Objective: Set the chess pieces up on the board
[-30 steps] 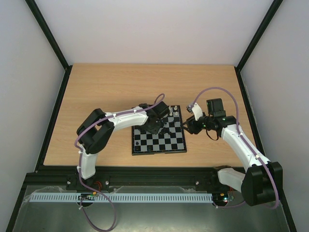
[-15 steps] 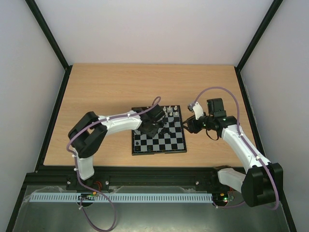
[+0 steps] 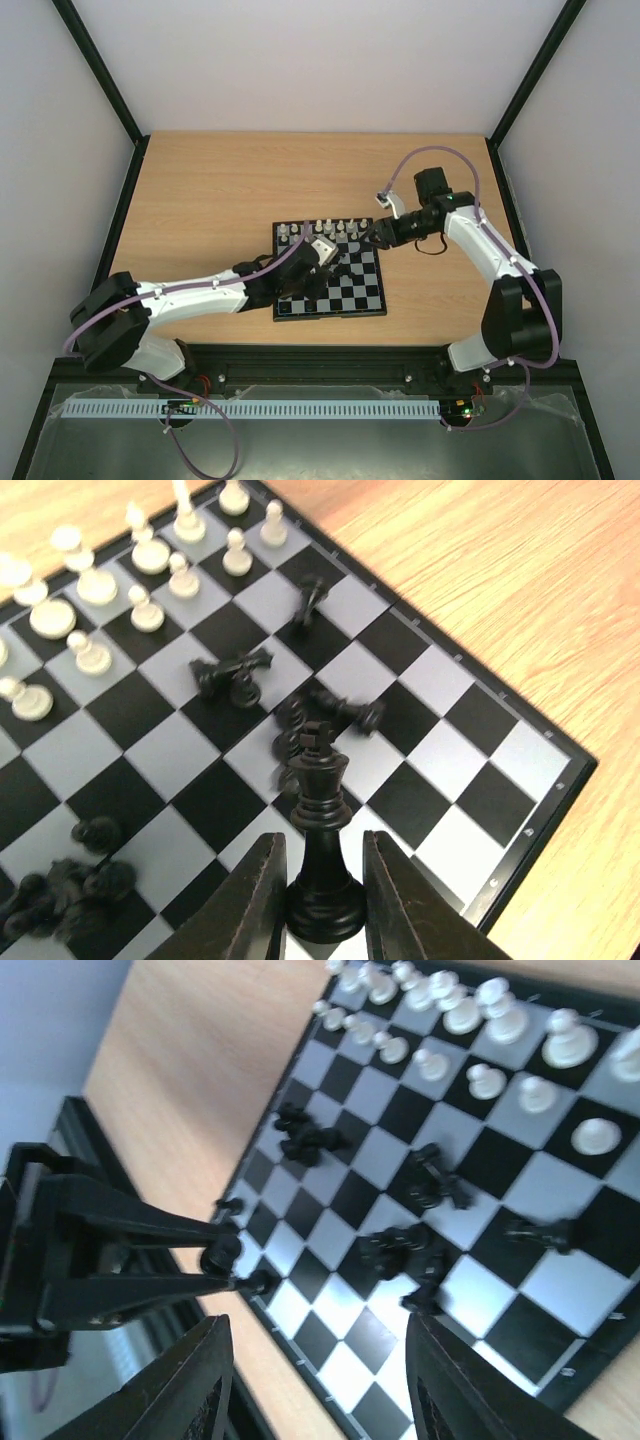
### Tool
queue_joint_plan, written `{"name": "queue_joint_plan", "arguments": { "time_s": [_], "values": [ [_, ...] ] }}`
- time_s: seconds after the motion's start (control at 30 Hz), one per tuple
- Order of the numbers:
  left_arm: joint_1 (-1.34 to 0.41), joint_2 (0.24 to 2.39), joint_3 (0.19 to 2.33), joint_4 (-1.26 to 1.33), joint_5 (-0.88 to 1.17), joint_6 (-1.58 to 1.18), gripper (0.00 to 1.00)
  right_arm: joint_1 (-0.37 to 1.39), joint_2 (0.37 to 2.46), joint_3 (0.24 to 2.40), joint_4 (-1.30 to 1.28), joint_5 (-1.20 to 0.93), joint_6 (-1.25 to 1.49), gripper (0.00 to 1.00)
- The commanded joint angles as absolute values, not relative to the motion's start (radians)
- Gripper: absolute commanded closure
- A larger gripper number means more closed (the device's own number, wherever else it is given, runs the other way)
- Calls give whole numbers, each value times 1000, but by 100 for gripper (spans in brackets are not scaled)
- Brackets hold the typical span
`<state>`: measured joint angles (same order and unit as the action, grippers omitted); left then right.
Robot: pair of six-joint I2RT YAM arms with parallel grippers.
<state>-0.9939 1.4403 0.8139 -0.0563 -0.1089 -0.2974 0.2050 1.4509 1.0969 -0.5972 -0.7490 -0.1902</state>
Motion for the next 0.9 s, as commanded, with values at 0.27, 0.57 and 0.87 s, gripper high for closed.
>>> {"name": "queue_joint_plan", "arguments": {
  "time_s": [0.27,0.57,0.87],
  "values": [
    [-1056,1396,789,110,-128,-240,91,329,1579,1194,-831,-908,-222,54],
    [-1070,1392,795,101,-126,-244,90,380,1625,1192,-820,-929,-216,57],
    [-1078,1399,815,95,-124,-243,90,397,1646,1190,-833,-969,-231,66]
  ]
}}
